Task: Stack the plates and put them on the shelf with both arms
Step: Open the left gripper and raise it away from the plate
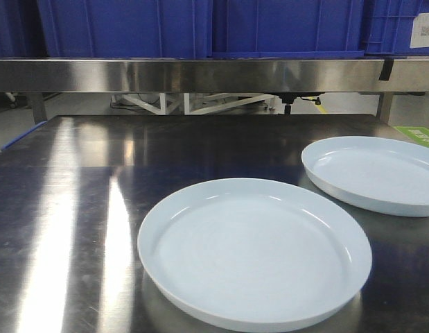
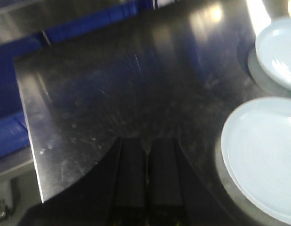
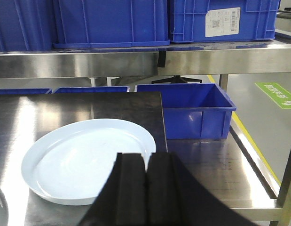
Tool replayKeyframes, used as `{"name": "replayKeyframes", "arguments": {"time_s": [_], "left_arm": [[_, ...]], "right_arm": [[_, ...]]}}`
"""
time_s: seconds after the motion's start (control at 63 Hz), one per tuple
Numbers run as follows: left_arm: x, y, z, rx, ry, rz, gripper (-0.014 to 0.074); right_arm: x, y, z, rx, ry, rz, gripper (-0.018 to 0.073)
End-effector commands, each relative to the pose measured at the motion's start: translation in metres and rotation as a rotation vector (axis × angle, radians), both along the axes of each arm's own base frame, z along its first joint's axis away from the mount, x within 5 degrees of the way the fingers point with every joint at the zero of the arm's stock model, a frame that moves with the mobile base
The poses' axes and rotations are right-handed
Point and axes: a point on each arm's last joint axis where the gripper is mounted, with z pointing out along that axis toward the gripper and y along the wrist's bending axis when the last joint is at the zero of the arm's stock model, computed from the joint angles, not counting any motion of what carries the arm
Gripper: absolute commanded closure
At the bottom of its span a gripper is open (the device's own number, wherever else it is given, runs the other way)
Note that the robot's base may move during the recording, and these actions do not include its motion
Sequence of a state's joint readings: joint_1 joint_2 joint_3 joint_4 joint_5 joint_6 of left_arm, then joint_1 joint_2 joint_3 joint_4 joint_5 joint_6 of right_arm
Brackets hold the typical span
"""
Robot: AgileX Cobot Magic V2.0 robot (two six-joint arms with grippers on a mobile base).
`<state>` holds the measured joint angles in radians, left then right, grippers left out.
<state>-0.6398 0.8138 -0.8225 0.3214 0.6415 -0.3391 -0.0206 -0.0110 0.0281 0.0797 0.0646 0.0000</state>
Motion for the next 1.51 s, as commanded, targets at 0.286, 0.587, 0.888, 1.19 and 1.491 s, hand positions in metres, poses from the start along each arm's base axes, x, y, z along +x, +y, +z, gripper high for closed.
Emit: {"name": "replayKeyframes", "arguments": {"time_s": [0.286,0.587,0.888,1.19,1.491], "left_arm": [[-0.035,0.033,-0.032,-0.136,-0.168,0.073,0.0511],[-0.036,0.032,-0.039,-0.141,-0.175,0.059,0.0511],[-0.036,0.032,-0.038,-0.143,-0.180,0.055,0.0512],[-0.036,0.032,-0.038,-0.143,-0.180,0.055,0.0512],[-0.036,0.031,-0.038,-0.144,-0.181,0.054,0.0512]], "right_arm": [[-0.009,0.000,0.041,-0.013,-0.178,-0.008,0.0503],[-0.016,0.002,0.130,-0.015,-0.064,0.014,0.0503],[0.051,0.002,0.195,-0.011,0.333,0.039,0.0500],[0.141,0.001,0.193,-0.002,0.647,0.052,0.0315],[0.200,-0.001,0.147,0.007,0.828,0.050,0.0075]]}}
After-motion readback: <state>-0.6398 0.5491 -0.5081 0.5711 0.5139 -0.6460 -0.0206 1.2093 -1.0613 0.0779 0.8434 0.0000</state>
